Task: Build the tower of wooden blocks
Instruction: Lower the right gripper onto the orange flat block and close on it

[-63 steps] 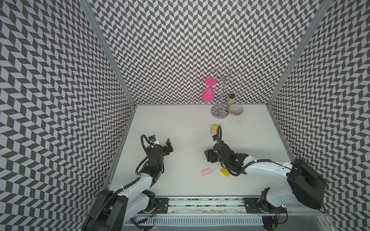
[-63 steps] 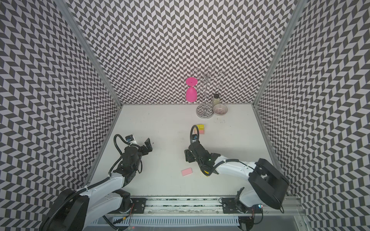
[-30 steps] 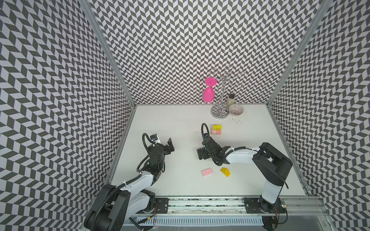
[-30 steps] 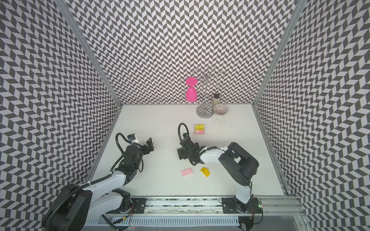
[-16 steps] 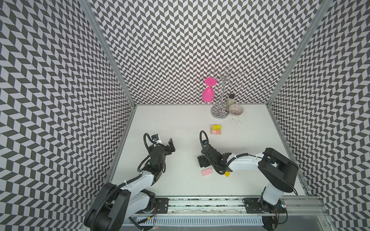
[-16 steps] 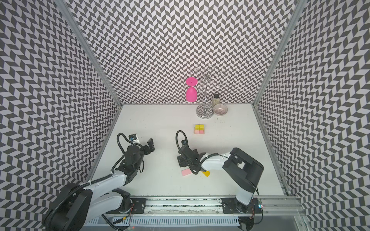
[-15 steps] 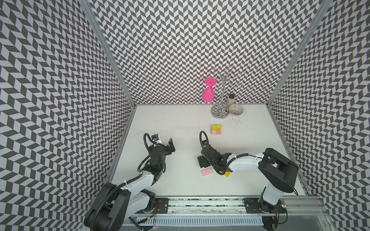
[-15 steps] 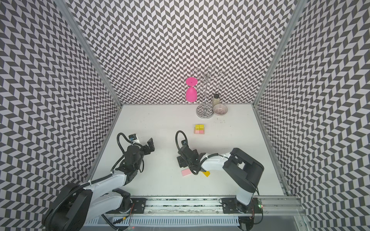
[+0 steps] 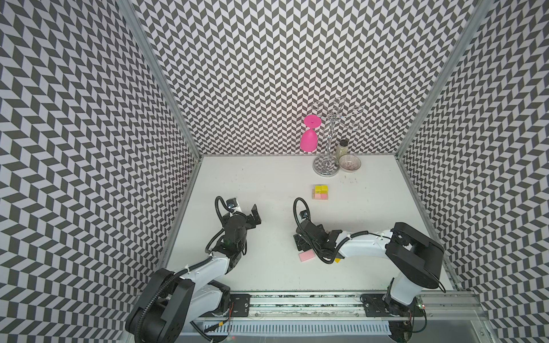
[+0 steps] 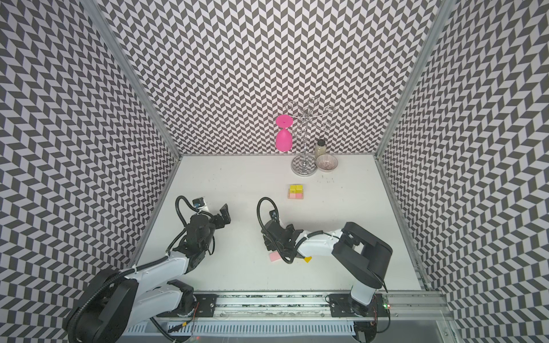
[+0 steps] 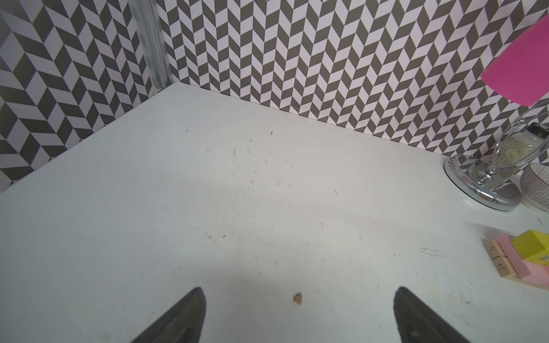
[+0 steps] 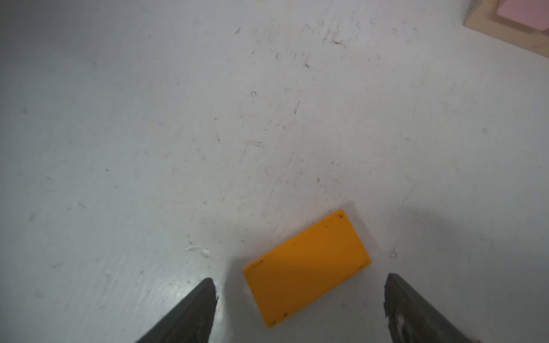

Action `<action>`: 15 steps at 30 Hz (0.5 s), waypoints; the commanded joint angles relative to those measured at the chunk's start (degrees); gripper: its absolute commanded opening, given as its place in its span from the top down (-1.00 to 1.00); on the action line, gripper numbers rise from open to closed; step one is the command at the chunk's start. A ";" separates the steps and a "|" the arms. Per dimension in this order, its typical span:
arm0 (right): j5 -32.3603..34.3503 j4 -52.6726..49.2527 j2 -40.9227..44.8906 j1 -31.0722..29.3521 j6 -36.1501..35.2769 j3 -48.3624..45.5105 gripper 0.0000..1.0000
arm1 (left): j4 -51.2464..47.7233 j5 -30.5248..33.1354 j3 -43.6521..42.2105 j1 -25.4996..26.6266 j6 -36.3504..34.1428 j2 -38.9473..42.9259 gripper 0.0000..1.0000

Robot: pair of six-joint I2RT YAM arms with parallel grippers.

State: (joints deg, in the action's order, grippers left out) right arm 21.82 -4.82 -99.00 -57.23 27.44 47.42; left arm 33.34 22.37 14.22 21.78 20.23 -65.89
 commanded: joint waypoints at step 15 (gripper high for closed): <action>1.01 3.30 -2.02 4.75 0.49 -1.30 -0.73 | 0.44 2.17 2.00 1.33 -0.67 -0.90 -0.97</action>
State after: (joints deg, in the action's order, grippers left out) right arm 23.05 -2.98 -99.79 -53.04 28.08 46.96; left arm 33.32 23.33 15.03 22.81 19.90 -66.48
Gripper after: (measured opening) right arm 0.869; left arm 0.984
